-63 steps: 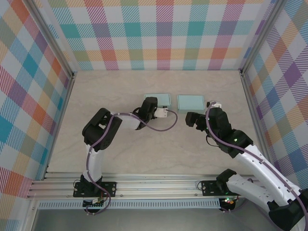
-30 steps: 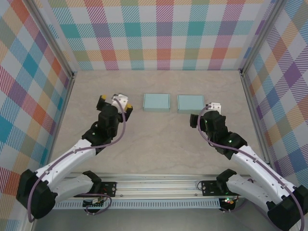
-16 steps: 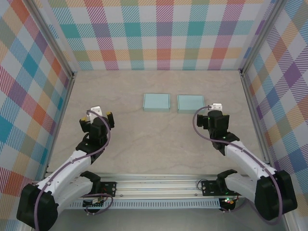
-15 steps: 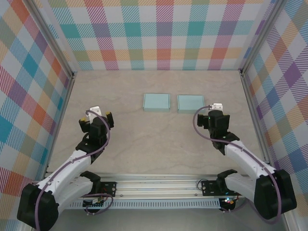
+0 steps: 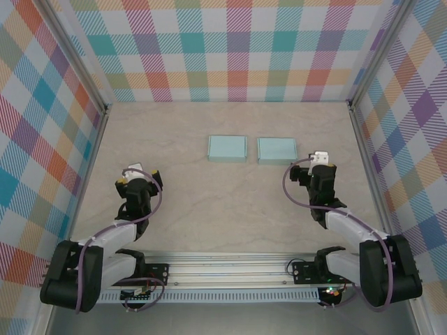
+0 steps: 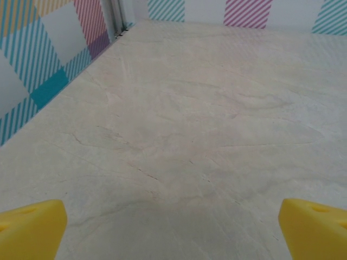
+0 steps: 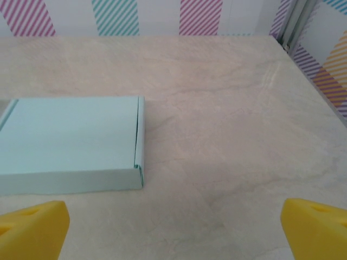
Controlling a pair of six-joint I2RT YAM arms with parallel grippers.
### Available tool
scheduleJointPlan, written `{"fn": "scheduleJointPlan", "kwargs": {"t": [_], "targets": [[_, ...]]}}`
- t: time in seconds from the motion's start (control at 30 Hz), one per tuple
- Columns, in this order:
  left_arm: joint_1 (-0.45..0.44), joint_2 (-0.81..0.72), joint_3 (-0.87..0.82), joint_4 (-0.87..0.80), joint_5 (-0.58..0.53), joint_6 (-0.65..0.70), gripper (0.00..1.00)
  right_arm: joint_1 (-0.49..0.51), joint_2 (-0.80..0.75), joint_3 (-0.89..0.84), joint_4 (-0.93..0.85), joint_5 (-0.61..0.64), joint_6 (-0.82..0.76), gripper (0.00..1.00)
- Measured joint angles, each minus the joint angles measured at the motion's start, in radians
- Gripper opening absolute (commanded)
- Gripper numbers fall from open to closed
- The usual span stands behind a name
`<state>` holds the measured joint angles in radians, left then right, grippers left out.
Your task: Fold the paper box
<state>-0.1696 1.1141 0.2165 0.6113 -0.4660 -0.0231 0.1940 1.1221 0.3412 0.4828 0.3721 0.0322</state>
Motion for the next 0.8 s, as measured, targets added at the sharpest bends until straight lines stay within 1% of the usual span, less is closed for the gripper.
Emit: {"fn": "scheduleJointPlan", "kwargs": {"t": [0.23,0.43,0.57,0.67,0.8], "targets": [[0.005,0.172,0.004,0.203,0.082,0.022,1.0,-0.025,0.009,-0.047,0.125,-0.045,-0.023,1.0],[0.009,0.335,0.033,0.301,0.144,0.047,1.0,-0.033,0.01,-0.063,0.195,-0.083,-0.049,1.0],[0.012,0.436,0.099,0.294,0.219,0.073,1.0,-0.038,0.028,-0.073,0.23,-0.107,-0.061,1.0],[0.05,0.449,0.161,0.246,0.298,0.071,1.0,-0.038,0.052,-0.08,0.261,-0.124,-0.072,1.0],[0.103,0.45,0.201,0.225,0.36,0.064,1.0,-0.044,0.101,-0.084,0.299,-0.148,-0.084,1.0]]}}
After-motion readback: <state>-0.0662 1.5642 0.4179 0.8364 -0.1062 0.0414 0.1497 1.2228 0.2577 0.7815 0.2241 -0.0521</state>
